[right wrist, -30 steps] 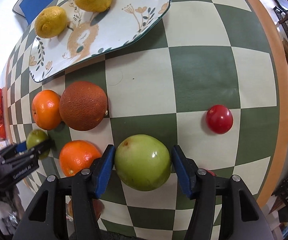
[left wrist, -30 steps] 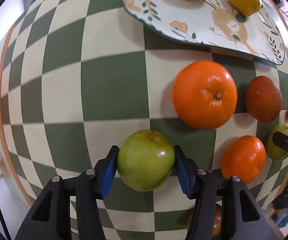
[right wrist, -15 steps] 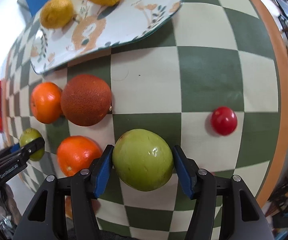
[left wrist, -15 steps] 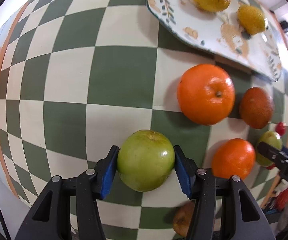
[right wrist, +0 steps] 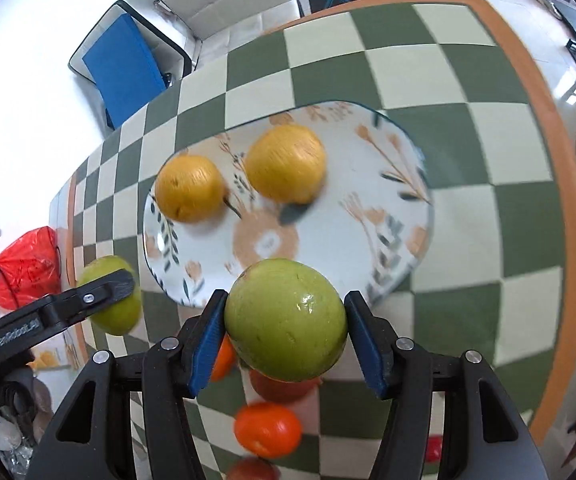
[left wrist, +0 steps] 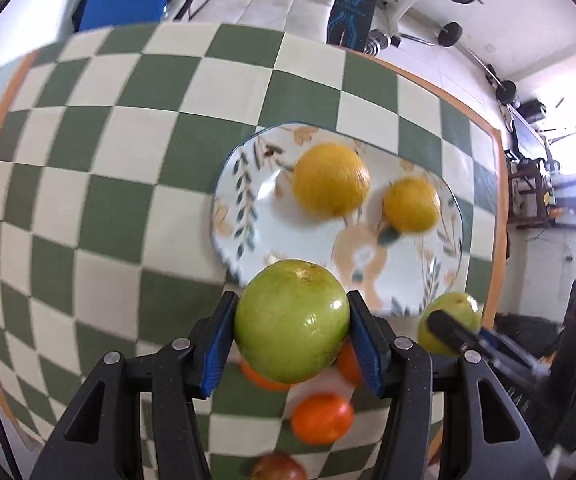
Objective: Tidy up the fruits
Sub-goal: 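Lower both green apples onto the plate beside the citrus and open both grippers, then lift both grippers away from the plate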
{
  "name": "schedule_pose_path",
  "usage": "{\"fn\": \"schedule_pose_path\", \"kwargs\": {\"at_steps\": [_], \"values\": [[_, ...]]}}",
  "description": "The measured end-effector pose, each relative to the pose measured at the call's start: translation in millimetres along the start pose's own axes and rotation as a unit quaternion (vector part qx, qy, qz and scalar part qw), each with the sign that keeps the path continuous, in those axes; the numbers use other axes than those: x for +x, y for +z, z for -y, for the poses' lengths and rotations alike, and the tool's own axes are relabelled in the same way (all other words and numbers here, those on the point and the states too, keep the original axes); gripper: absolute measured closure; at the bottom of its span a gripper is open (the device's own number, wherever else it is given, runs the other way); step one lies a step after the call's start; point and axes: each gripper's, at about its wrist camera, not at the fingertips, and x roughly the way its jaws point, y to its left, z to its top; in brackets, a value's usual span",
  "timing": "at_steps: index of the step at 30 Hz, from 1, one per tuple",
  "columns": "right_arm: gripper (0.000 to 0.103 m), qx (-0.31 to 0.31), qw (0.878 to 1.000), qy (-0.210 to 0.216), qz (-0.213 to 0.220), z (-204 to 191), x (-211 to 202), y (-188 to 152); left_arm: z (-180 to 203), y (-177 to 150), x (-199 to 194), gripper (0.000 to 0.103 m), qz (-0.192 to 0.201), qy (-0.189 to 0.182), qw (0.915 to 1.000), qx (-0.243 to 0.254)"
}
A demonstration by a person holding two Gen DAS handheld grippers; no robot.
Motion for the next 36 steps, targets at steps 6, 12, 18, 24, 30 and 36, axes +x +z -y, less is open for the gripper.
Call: {"fn": "schedule_pose_path", "kwargs": {"at_steps": [6, 12, 18, 24, 30, 36], "values": [[0.041, -0.001, 1.0, 0.016, -0.018, -12, 59, 29, -14, 38, 39, 0.051, -0.064, -0.032, 0.9956, -0.06], [0.041, 0.013, 0.998, 0.048, -0.037, -8, 83, 33, -17, 42, 53, 0.051, -0.089, -0.044, 0.9927, -0.068], [0.021, 0.027, 0.998, 0.049, -0.043, -2, 78, 32, -20, 44, 57, 0.05, -0.097, -0.038, 0.9923, -0.067], [0.018, 0.0, 1.0, -0.007, -0.025, -9, 56, 28, -14, 44, 43, 0.02, -0.072, -0.007, 0.9966, -0.04], [0.009, -0.035, 0.994, -0.102, 0.013, -21, 29, 19, -5, 33, 21, 0.014, -0.033, 0.052, 0.9981, 0.006], [0.008, -0.056, 0.985, -0.158, 0.037, -24, 3, 6, 6, 7, -5, 0.014, 0.027, 0.107, 0.993, 0.043]]}}
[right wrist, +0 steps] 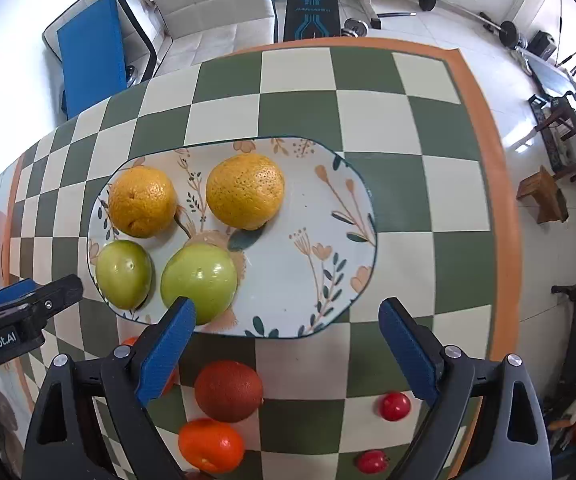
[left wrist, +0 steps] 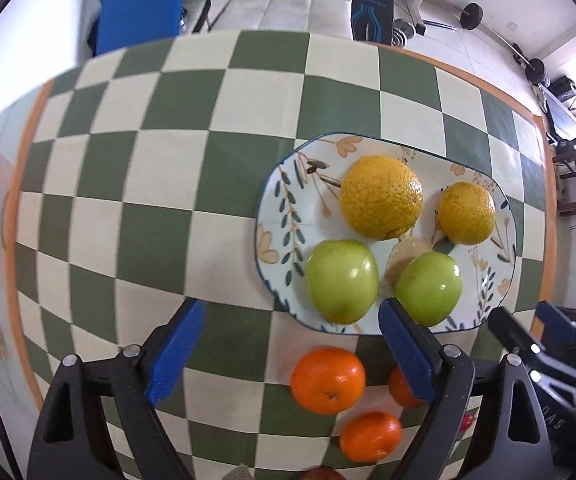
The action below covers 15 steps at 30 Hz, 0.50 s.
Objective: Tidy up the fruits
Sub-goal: 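Lift both grippers away from the plate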
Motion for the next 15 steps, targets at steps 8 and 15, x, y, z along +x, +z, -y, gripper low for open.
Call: {"fn": "schedule_pose_path", "kwargs": {"at_steps": [8, 15], "values": [[0.008, -0.008, 0.999, -0.006, 0.03, 5, -47, -30, 0, -39, -45, 0.014, 0.062, 0.017, 0.9978, 0.012], [0.008, -0.014, 0.998, -0.009, 0.067, 5, -95, -64, 1, -73, -89, 0.014, 0.105, 0.009, 0.9942, 0.019]]}}
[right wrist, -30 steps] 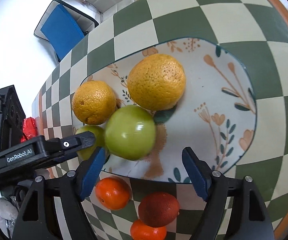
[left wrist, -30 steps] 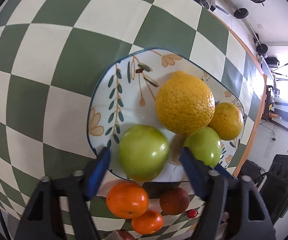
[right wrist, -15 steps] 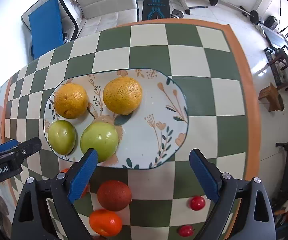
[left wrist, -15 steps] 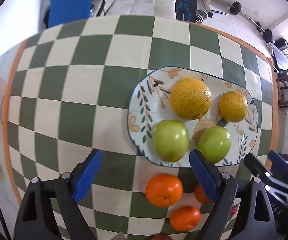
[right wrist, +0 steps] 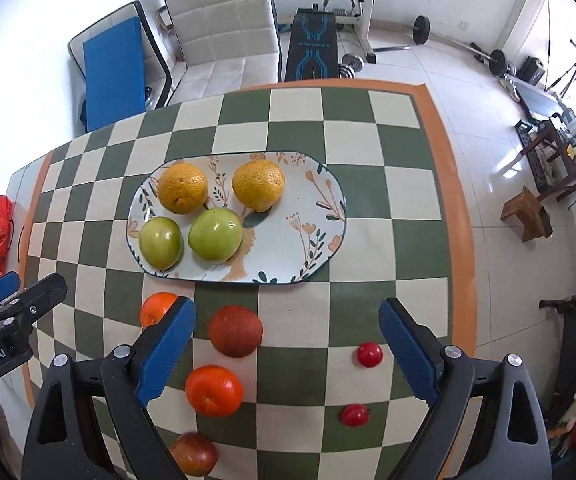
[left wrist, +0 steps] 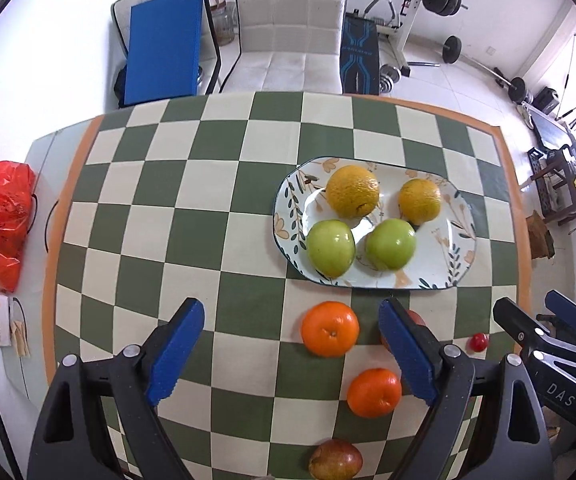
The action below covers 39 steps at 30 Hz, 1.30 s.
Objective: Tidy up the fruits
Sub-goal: 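Lift both grippers away from the plate, then grasp the brown round fruit with the right gripper while the left grasps an orange tangerine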
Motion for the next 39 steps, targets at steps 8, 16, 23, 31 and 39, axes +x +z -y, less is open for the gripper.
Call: {"fn": "schedule_pose_path", "kwargs": {"at_steps": [8, 16, 23, 31, 39], "values": [[0.008, 0.0, 0.999, 0.008, 0.037, 2, -59, -28, 4, -30, -49, 0.014, 0.04, -0.005, 0.9991, 0.014], [0.008, -0.004, 0.998, 0.012, 0.069, -3, -103, -45, 7, -42, -85, 0.014, 0.076, -0.002, 0.9968, 0.024], [0.008, -0.001, 0.997, 0.018, 0.079, -7, -118, -46, 9, -42, -95, 0.014, 0.09, -0.006, 0.9956, 0.025], [0.008, 0.015, 0.998, 0.036, 0.05, -7, -88, -37, 7, -35, -81, 0.01, 0.086, -0.004, 0.9961, 0.018], [0.008, 0.054, 0.993, 0.082, -0.063, -1, 41, -36, -13, -25, -11, 0.005, 0.023, 0.051, 0.9984, 0.0]]}}
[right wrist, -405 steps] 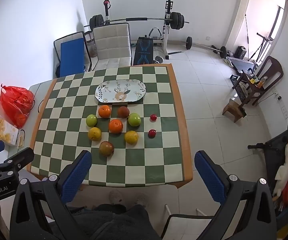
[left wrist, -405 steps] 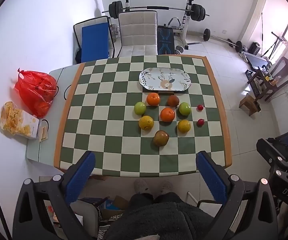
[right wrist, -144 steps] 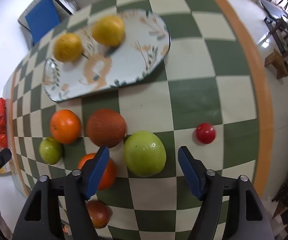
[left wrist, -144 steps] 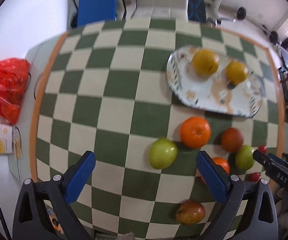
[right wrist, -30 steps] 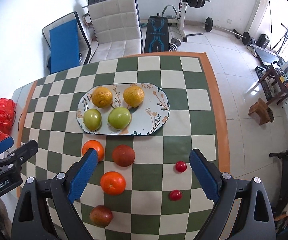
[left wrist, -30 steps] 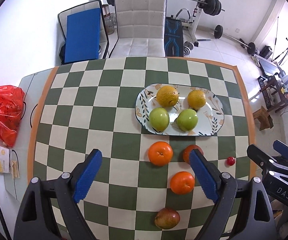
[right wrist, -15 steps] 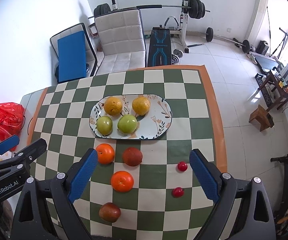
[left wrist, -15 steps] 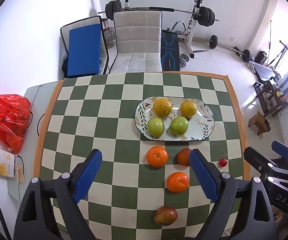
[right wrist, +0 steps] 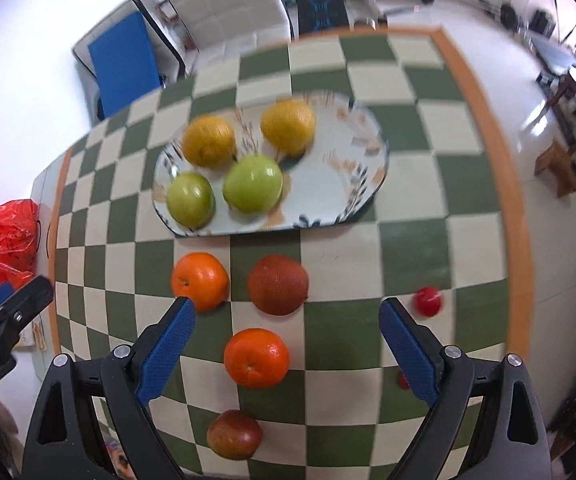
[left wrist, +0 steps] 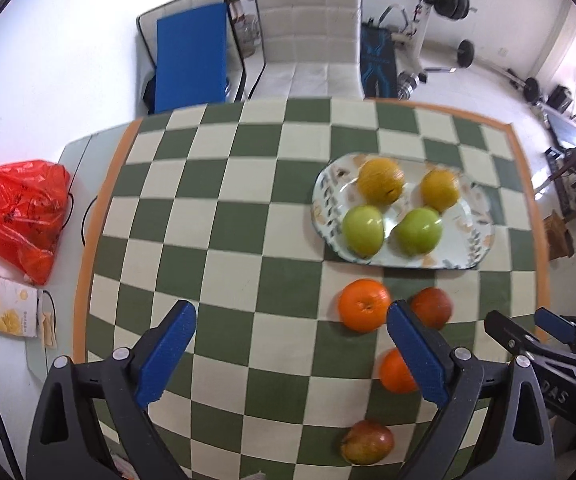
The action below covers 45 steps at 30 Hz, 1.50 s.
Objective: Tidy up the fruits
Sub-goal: 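Grasp the brown round fruit with the right gripper while the left grasps an orange tangerine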
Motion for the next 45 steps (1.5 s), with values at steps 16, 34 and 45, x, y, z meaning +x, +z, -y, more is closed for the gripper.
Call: {"fn": "schedule_pose_path", "kwargs": {"at_steps": [16, 34, 45], "values": [[0.043, 0.021, 0.997, 0.013, -0.074, 36, 94, -8, 32, 1, 114, 0.005, -0.141, -0.032, 0.9892, 0.025], [0.044, 0.018, 0.996, 0.019, -0.088, 47, 100, -8, 78, -26, 149, 0.042, -0.165, -0.053, 0.9809, 0.088], [0.043, 0.024, 0.991, 0.037, -0.124, 37, 123, -12, 56, -53, 147, 0.042, -0.169, -0.056, 0.9826, 0.053]]}}
